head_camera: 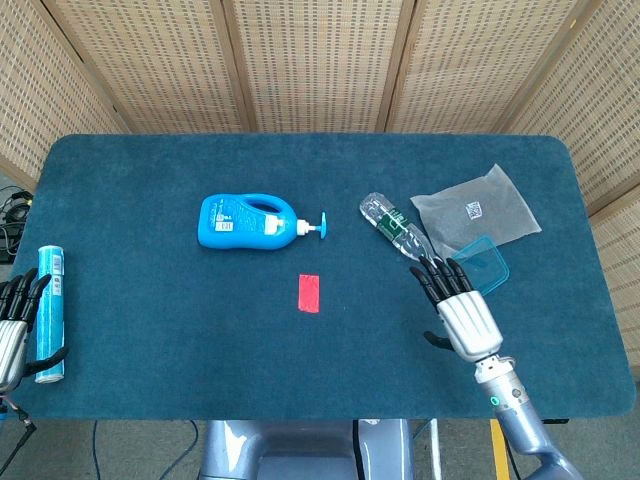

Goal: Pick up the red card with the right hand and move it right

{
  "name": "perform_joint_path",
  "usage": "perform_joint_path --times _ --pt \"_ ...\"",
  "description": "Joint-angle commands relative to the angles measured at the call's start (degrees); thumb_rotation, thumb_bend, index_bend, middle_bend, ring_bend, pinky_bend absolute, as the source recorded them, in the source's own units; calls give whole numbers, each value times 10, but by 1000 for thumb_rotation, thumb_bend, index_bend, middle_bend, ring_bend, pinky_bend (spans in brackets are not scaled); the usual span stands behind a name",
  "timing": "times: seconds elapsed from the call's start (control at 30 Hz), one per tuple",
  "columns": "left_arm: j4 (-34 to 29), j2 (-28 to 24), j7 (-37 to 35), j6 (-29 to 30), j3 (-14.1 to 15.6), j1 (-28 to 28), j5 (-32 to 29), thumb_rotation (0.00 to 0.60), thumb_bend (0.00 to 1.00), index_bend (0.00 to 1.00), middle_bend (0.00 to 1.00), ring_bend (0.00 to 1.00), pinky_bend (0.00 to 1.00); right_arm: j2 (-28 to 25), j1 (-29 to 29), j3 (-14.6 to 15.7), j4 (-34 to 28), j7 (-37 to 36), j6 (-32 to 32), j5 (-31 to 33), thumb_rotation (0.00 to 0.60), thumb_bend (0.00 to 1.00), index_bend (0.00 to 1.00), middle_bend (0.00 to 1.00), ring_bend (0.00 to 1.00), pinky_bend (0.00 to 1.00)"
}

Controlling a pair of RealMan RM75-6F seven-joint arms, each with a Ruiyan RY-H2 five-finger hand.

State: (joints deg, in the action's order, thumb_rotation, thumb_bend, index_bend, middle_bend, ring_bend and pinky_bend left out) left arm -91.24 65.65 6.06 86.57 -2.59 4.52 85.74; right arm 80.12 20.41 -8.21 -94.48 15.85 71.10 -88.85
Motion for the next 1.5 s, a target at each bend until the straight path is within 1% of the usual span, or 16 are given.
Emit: perform_joint_path --times 0.03,0.2,0.3,0.5,0.6,0.8,0.87,0.93,1.17,1.5 --pt "0 -1 -2 -2 0 1 0 600 133 0 0 0 45 53 29 -10 1 33 -40 42 600 76 8 0 0 0" --pt "1 -2 -6 -4 0 1 -1 600 133 0 0 0 45 112 48 -17 21 60 -56 82 600 82 29 0 0 0" --pt "0 -3 -10 -5 0 2 -1 600 133 0 0 0 45 165 61 -24 47 77 -60 108 600 84 39 0 0 0" --pt "1 -4 -15 -7 1 2 -2 600 133 0 0 0 45 221 76 -32 79 100 -48 124 600 87 50 0 0 0" --pt "3 -5 -19 -11 -1 3 -6 600 133 0 0 0 45 248 87 -38 96 113 -44 129 600 107 54 0 0 0" --pt "7 -4 -24 -20 -2 6 -14 600 133 0 0 0 45 305 102 -43 135 170 -31 149 600 154 56 0 0 0" --pt "9 -4 -25 -25 -3 8 -18 600 133 0 0 0 45 330 110 -49 153 204 -31 167 600 158 56 0 0 0" --pt "11 -3 -27 -28 -4 9 -21 600 133 0 0 0 45 347 118 -56 164 217 -35 181 600 159 56 0 0 0" --pt "16 -4 -33 -35 -6 12 -27 600 133 0 0 0 45 386 146 -78 209 226 -54 209 600 165 58 0 0 0" --pt "20 -6 -45 -44 -9 15 -37 600 133 0 0 0 45 423 173 -94 235 247 -52 225 600 185 71 0 0 0"
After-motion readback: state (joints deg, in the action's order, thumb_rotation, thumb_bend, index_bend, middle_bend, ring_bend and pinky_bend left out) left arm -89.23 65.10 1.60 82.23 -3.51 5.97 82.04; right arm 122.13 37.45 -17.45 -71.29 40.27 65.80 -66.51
